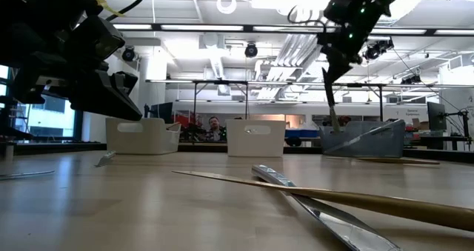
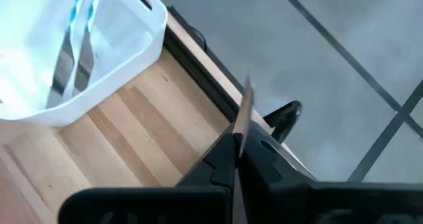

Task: Sort silverware by color (type)
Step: Adjust the green table knives in the bin

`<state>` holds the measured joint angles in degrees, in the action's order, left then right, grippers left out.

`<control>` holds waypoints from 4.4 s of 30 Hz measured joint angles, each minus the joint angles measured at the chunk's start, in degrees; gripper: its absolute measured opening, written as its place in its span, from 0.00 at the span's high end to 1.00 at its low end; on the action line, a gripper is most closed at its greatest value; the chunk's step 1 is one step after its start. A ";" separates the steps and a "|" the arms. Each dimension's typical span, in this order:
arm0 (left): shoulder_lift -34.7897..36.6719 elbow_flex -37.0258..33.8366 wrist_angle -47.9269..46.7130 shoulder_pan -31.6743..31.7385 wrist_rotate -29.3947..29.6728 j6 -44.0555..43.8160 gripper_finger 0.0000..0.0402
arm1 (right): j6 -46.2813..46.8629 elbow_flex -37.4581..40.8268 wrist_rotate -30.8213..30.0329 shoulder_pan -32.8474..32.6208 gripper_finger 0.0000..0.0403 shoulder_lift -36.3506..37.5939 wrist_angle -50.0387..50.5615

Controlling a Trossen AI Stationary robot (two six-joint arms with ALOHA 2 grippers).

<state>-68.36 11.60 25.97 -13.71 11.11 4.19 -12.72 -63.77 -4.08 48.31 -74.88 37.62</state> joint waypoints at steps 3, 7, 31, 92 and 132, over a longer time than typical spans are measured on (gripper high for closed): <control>0.00 0.00 -0.02 -0.01 0.00 0.02 1.00 | 0.05 -0.01 -0.55 0.00 1.00 2.91 1.80; 0.00 0.00 0.01 -0.01 0.00 0.10 1.00 | 0.13 -0.02 -1.90 0.00 1.00 6.11 5.25; 0.00 0.00 0.44 -0.01 0.00 0.41 1.00 | 0.40 -0.02 -4.31 0.56 1.00 -2.97 2.29; 0.00 0.00 0.44 -0.01 -0.01 0.45 1.00 | 14.62 -3.26 0.73 1.13 0.86 -7.84 19.89; 0.00 0.00 0.84 -0.01 0.00 0.50 1.00 | 12.70 13.24 -4.85 -0.72 0.97 -15.40 -1.01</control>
<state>-68.36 11.60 26.81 -13.72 11.11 4.69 -0.02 -50.53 -8.93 47.59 -90.28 36.61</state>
